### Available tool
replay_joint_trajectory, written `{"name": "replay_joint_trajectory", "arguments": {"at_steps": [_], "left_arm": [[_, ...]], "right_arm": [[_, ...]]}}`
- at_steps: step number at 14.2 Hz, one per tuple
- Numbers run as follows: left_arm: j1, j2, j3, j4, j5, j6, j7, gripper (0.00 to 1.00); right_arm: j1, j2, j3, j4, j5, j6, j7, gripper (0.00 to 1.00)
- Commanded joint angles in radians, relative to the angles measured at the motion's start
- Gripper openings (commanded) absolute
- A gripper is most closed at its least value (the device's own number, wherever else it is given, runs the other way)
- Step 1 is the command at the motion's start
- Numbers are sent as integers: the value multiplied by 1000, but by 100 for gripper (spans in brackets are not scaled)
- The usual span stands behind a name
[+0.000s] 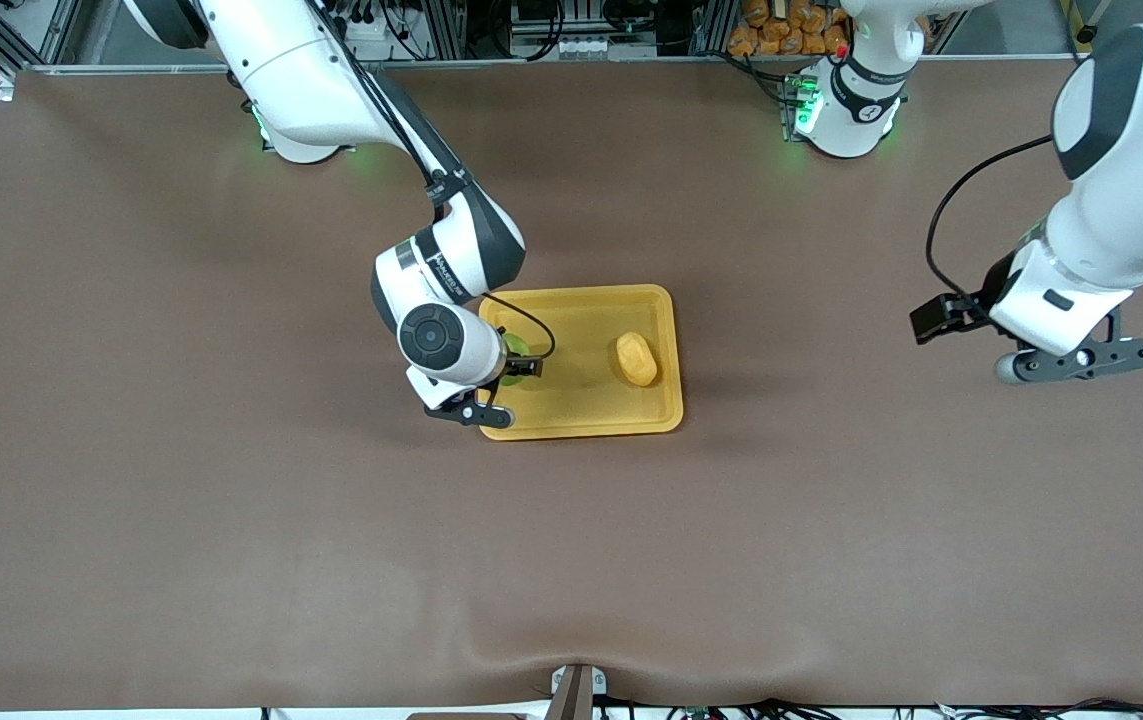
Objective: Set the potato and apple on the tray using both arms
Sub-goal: 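Carry the apple to the tray with the right gripper while the left gripper withdraws, then lower the apple onto the tray and open the right gripper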
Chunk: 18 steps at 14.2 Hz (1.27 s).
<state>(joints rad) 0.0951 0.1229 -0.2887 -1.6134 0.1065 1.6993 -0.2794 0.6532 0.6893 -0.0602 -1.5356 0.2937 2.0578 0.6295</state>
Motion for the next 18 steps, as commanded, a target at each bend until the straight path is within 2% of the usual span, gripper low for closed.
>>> {"name": "replay_joint_trajectory", "arguments": {"at_steps": [1, 8, 10, 11, 12, 13, 18], "left_arm": [[-122, -77, 145, -34, -30, -46, 68, 100], [-172, -170, 298, -31, -85, -183, 292, 100], [-192, -203, 319, -33, -85, -220, 293, 100], [-202, -210, 335, -30, -85, -228, 293, 100], [-201, -212, 336, -26, -87, -228, 296, 100], [-190, -210, 336, -23, -87, -228, 308, 100], [-190, -217, 335, 38, -71, -291, 361, 100]], "right_arm": [[26, 19, -13, 6, 24, 25, 26, 0], [11, 39, -18, 5, 10, 35, 21, 0], [6, 42, -20, 2, 10, 41, 24, 12], [6, 53, -21, 2, 8, 42, 24, 23], [5, 55, -21, 0, 7, 42, 24, 66], [-1, 55, -23, 0, 7, 39, 24, 100], [0, 41, -23, 24, 10, 30, 24, 100]]}}
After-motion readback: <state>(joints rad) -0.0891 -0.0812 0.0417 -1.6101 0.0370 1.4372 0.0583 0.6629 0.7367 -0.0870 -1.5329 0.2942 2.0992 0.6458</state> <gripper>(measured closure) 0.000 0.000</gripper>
